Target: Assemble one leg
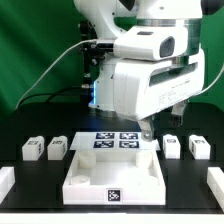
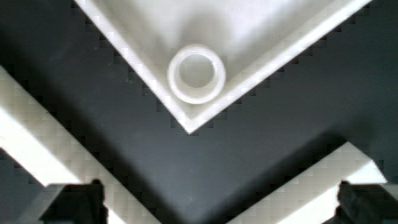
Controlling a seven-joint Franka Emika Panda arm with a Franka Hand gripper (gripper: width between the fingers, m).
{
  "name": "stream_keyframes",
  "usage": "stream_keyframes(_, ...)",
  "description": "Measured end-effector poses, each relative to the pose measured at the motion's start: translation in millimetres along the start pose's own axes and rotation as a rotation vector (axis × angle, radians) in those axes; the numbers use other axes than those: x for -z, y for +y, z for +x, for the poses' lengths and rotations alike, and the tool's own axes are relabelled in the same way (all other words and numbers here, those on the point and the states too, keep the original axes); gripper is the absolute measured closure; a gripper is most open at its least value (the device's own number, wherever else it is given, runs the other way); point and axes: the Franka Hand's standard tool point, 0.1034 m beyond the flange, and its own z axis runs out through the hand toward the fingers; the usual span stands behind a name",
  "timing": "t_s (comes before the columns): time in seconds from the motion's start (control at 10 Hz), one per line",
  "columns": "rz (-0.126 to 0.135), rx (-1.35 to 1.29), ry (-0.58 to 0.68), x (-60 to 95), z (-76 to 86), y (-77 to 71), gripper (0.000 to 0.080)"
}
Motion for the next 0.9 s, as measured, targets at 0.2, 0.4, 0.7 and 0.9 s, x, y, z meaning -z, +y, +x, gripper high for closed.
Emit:
stream_keyframes(0.2,0.0,0.0,0.0,0.0,0.0,0.0,0.015)
stream_keyframes(0.4,0.0,0.0,0.0,0.0,0.0,0.0,0.015)
stream_keyframes(0.7,0.001,0.043,-0.001,-0.5,-0.4,-0.4,0.015)
stream_keyframes(0.9,-0.023,0.194,0.015,-7.8,-26.6,-19.4,0.015)
